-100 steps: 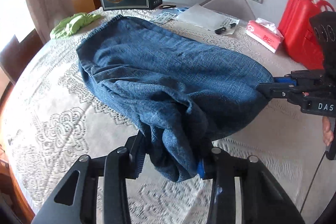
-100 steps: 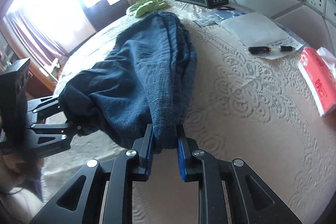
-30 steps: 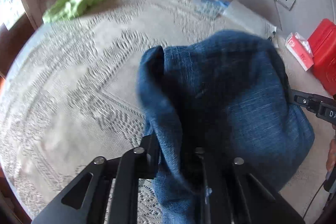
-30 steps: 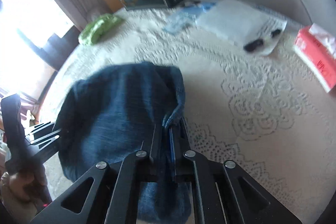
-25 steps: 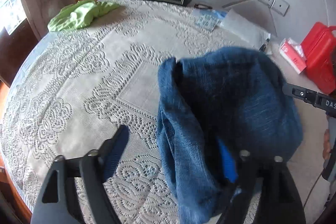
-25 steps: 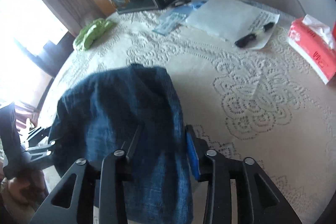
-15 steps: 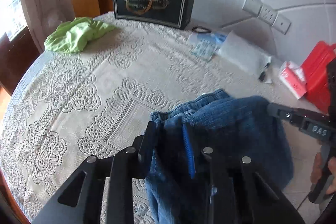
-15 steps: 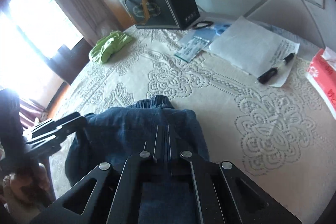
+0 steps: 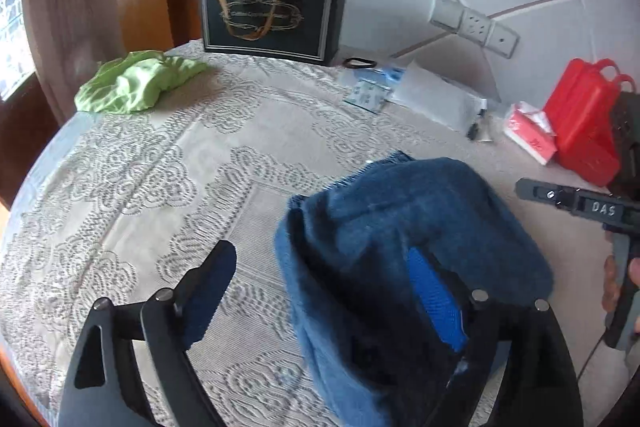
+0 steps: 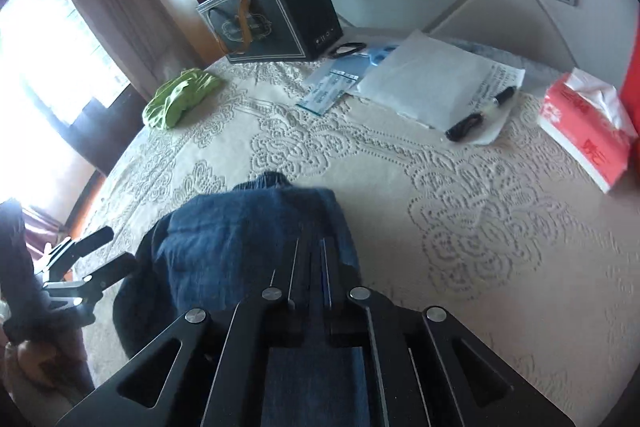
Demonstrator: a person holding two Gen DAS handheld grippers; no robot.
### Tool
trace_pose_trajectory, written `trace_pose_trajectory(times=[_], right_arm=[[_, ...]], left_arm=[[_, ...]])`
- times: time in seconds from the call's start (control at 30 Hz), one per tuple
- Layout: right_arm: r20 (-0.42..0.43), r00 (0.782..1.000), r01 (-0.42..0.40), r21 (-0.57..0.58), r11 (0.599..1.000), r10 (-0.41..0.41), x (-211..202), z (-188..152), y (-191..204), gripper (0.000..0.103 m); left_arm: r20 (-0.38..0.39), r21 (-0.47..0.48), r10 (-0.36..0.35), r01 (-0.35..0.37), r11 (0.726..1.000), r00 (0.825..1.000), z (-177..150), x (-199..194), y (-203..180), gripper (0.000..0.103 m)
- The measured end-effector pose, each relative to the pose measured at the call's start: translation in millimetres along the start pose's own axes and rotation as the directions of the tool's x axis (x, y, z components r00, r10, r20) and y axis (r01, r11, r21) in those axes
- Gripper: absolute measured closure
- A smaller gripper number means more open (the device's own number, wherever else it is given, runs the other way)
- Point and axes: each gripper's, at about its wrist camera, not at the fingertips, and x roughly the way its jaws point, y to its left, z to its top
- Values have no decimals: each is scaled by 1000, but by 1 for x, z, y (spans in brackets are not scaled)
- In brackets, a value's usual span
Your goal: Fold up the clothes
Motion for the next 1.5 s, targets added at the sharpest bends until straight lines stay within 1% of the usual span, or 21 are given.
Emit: trace_pose_trajectory(times=[0.03,0.07,0.13,0.2,0.27,0.33,0.37,0.4,0.43,0.5,0.57,0.7,0.9,0.93,0.97,1.0,1.1,1.2,1.3,1.43,1.5], right_arm=[[-12,1000,-23,12,1000,23,-2,-11,1,96],[-33,999,-28,24,999,29,1,-22,2,96],[-78,997,-11,59,998,15,7,-44,1,96],[-113,993,38,108,993,-26,15,-65,-9,96],[-128,991,67,155,986,-48,14,-75,-22,96],[-103,993,80,183,980,-62,3,-79,-22,96],[-81,994,82,188,979,-68,-6,-79,-20,95],[-47,997,72,202,977,-64,-19,-81,-18,86],[-18,998,62,216,974,-59,-30,-83,-17,79],[7,998,66,235,970,-70,-46,-87,-17,39],[1,996,90,251,964,-93,-53,-97,-19,24],[-31,995,97,322,942,-92,-63,-123,-23,24],[-38,990,138,394,909,-134,-71,-137,-3,26],[-41,989,149,405,902,-145,-68,-136,1,30],[-44,987,159,419,894,-155,-64,-136,5,43],[-42,985,171,449,877,-170,-59,-136,10,51],[-33,976,200,549,812,-217,-46,-139,24,51],[-8,967,200,649,734,-256,-40,-146,38,51],[-4,954,203,742,639,-299,-35,-154,52,51],[8,943,198,792,578,-334,-30,-154,67,48],[17,939,184,820,542,-345,-24,-153,67,48]], left_arm=[[-29,30,16,-15,999,999,-6,4,-4,15],[-66,67,59,-54,996,996,-14,10,-4,28],[-136,114,120,-104,988,983,-32,23,3,39],[-179,119,129,-108,987,975,-47,33,14,38],[-170,99,100,-84,992,980,-51,30,20,39],[-148,73,55,-45,996,987,-46,19,20,39],[-139,65,23,-14,998,990,-44,12,18,30],[-129,57,-10,17,998,992,-43,4,17,20],[-120,50,-42,49,998,992,-41,-4,15,0],[-112,68,-53,61,996,992,-40,-15,10,0],[-113,102,-38,50,994,993,-41,-23,4,0],[-151,163,-17,42,986,988,-39,-24,1,0],[-171,246,-46,88,965,984,-12,-8,16,0],[-175,267,-58,104,958,983,-5,-2,21,0],[-179,284,-75,125,951,981,2,5,27,0],[-184,301,-98,150,942,978,11,12,33,0],[-204,373,-163,231,899,965,36,31,41,0],[-226,462,-210,295,837,951,59,49,38,0],[-263,532,-239,347,772,935,73,69,23,0],[-311,585,-274,410,700,910,76,94,3,0],[-344,579,-293,447,682,892,72,107,-1,0]])
